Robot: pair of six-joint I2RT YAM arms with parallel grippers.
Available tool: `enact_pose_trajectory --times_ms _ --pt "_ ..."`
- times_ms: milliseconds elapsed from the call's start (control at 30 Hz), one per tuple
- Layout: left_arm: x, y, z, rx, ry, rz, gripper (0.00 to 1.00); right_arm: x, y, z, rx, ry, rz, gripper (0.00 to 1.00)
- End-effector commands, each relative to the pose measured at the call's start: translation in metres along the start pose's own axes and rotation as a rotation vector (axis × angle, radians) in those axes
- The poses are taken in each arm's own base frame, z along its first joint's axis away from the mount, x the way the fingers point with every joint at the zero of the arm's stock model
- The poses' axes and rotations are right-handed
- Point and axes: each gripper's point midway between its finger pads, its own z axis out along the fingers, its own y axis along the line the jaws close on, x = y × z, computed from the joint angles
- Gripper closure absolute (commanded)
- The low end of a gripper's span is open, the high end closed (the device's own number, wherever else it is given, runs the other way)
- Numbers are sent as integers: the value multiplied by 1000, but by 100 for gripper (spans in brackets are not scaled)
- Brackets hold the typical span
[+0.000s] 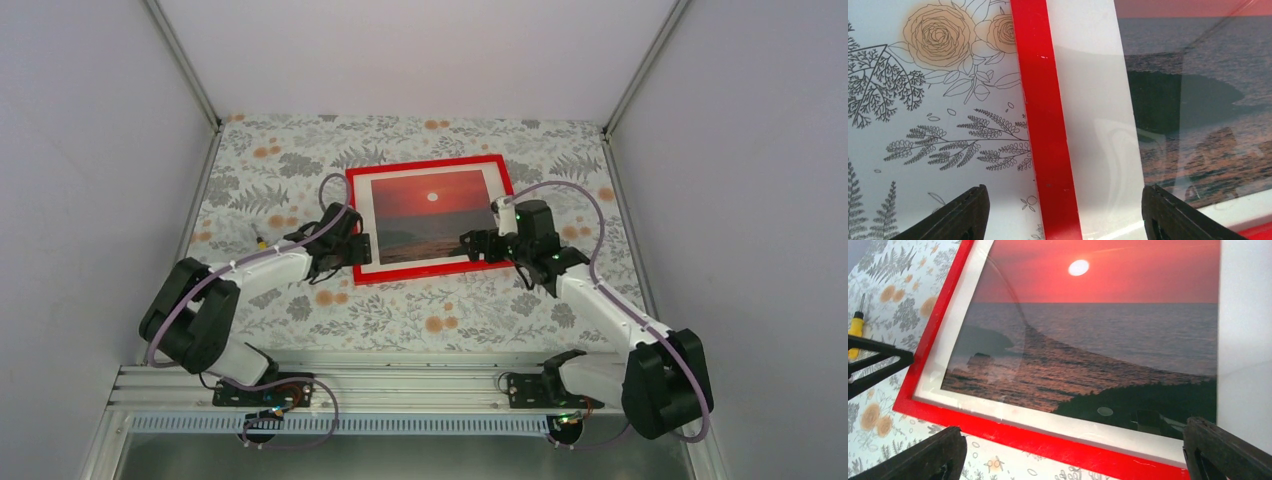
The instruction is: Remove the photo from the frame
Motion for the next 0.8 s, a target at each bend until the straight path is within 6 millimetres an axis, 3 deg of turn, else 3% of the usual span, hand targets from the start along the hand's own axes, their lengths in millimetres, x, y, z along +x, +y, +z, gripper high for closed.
enact_pose_trajectory --times_ms 0,367,767 --pt "8 5 12 -30 18 -2 29 11 9 1 15 17 -28 2" --pt "22 6 22 -20 51 24 54 28 47 12 -30 41 -94 2" --pt "29 6 30 -28 78 47 65 46 67 26 -10 92 -202 2"
